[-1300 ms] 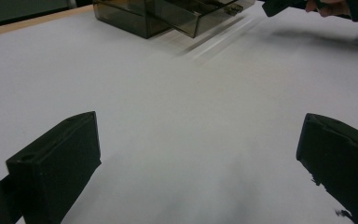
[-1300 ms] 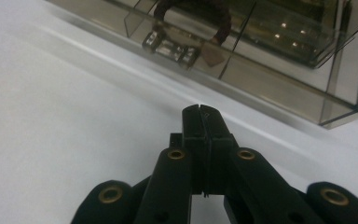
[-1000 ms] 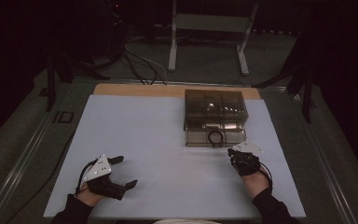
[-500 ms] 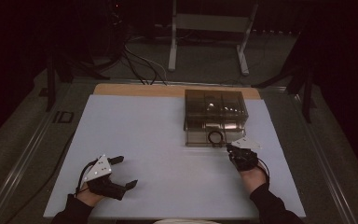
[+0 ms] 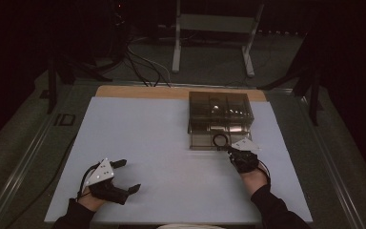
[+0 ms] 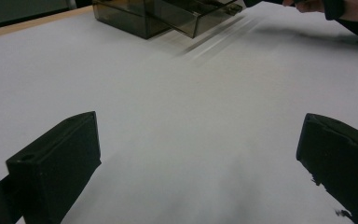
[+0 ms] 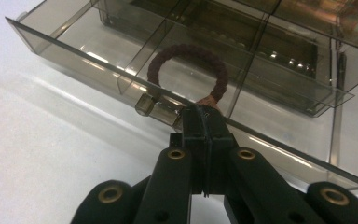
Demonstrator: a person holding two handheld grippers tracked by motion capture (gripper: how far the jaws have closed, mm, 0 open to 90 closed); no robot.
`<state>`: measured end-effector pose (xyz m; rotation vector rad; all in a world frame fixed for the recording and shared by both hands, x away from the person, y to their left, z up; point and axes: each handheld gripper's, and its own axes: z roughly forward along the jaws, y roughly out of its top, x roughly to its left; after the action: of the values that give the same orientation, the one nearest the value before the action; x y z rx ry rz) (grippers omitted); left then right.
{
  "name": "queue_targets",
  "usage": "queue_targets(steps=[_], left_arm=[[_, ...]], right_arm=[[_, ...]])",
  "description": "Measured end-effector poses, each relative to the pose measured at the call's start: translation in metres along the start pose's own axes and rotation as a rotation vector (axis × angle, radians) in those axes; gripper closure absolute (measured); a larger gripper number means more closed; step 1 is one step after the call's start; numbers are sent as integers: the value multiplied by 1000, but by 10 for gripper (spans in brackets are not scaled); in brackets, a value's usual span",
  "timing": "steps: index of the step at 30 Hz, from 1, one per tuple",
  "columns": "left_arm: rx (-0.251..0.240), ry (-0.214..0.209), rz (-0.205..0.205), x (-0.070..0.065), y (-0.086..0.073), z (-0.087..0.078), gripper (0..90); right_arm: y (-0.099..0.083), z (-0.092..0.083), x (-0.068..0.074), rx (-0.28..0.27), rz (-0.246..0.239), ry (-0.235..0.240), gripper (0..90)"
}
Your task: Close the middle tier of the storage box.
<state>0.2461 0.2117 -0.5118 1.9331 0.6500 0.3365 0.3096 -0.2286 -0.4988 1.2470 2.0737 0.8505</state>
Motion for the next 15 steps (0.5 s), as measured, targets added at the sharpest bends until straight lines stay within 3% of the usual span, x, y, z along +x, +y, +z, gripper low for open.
queue_targets(steps=[15], left_arm=[[2, -1, 2, 0, 0, 0, 9]], right_arm=[[-6, 9, -1, 41, 0, -1, 900]])
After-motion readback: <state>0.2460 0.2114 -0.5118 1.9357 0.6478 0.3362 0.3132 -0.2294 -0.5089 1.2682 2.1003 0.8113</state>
